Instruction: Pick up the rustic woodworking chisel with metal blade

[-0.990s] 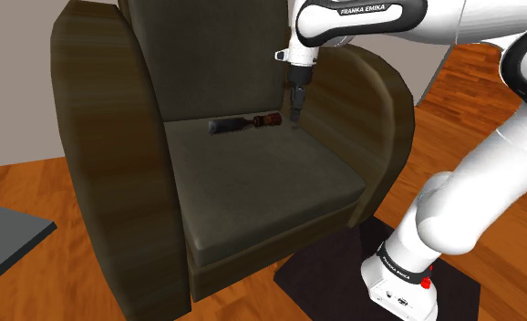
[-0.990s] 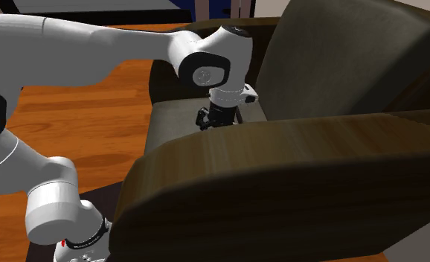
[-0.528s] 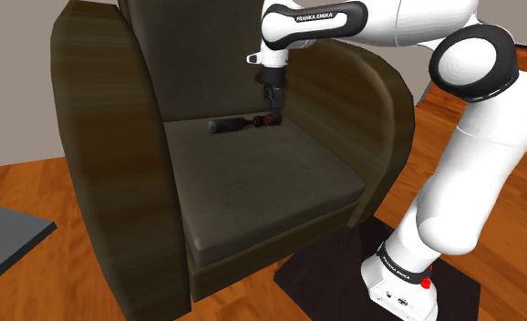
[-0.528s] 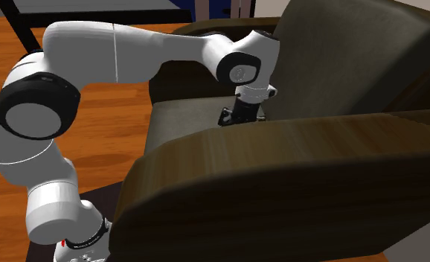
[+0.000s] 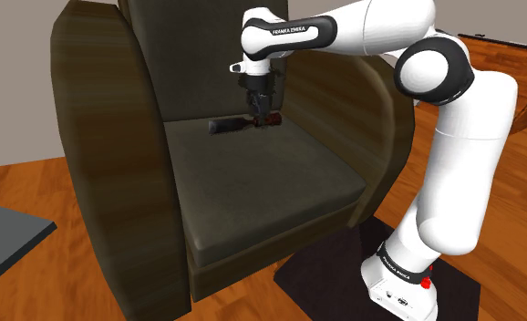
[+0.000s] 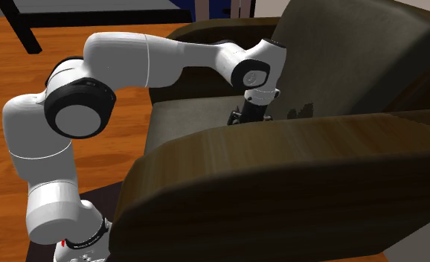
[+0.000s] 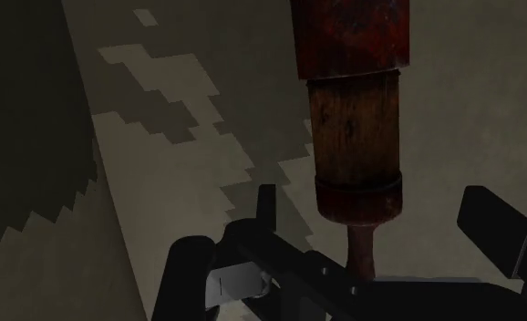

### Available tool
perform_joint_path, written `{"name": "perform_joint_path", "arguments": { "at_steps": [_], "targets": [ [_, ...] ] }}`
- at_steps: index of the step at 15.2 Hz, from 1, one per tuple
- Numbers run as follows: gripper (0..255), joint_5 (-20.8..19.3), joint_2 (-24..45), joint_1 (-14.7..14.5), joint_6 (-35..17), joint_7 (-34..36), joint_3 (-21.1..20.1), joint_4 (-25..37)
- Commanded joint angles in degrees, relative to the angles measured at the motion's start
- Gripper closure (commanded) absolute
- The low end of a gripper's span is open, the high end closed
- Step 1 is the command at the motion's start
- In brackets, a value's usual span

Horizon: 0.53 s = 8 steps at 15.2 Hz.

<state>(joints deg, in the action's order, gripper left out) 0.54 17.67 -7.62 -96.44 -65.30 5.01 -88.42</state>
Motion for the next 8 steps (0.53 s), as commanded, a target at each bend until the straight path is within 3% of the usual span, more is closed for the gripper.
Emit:
{"name": "perform_joint_path", "arguments": {
  "at_steps": [1,4,5,8],
  "targets": [
    [0,0.0,0.2,0.0,-1.6,0.0,0.0,-1.3],
    [0,0.0,0.4,0.0,-2.7,0.0,0.0,-2.3],
    [255,0.0,0.5,0.0,-2.6,-0.1,0.0,-2.0],
    [255,0.0,0.5,0.0,-2.7,0.0,0.0,-2.1]
  ]
}}
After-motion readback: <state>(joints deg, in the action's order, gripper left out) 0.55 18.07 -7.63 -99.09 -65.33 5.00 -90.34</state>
